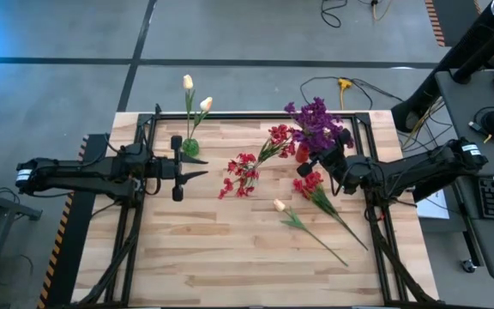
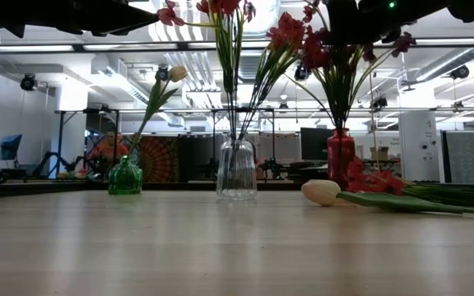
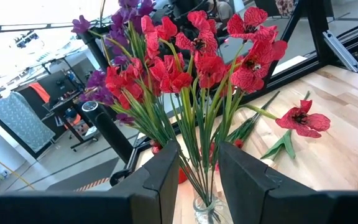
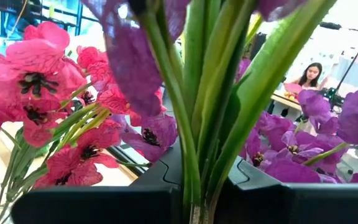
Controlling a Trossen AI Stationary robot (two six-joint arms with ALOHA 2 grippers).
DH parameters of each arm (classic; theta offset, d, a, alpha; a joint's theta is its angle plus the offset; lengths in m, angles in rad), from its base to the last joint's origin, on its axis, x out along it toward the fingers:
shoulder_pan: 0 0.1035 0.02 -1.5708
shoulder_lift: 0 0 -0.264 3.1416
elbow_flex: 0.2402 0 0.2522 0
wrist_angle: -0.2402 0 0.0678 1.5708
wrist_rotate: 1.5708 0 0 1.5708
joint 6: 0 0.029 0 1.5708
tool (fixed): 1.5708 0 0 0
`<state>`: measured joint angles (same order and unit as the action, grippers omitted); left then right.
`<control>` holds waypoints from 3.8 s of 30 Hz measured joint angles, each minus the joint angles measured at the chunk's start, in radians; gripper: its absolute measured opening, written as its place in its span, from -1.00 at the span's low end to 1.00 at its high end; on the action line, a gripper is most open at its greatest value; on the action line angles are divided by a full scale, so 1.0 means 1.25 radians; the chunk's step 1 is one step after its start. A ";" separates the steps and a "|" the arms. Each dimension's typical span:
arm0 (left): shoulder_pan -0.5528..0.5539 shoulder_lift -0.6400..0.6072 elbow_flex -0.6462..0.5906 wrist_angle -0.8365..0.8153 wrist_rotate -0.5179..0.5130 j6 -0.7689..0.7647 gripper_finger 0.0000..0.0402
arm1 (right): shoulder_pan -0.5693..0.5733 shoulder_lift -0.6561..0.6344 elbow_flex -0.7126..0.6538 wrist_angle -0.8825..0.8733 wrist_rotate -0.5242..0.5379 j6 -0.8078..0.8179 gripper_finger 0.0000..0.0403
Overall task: Sort flowers into vase by color
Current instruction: Put the violet flowers into the red vase
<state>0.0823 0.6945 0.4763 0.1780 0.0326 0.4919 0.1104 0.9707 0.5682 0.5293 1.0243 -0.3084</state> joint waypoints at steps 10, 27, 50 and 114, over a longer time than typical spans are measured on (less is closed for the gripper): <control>0.000 0.000 0.000 0.000 0.000 -0.002 -0.53 | 0.000 -0.001 0.000 -0.009 0.040 0.011 -0.86; 0.000 0.000 0.000 0.001 0.000 -0.002 -0.53 | 0.000 -0.002 0.000 -0.058 0.040 0.050 -0.86; 0.000 0.000 0.007 0.016 0.000 -0.017 -0.53 | 0.073 -0.006 0.102 -0.085 0.042 -0.032 -0.86; -0.653 0.824 0.782 -0.297 -0.784 -0.358 -0.80 | 0.427 0.028 0.634 -1.202 -0.150 0.684 -0.86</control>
<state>-0.7341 1.7242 1.4541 -0.1936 -0.9477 0.0444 0.6437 1.0053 1.3608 -0.9736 0.8372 0.5468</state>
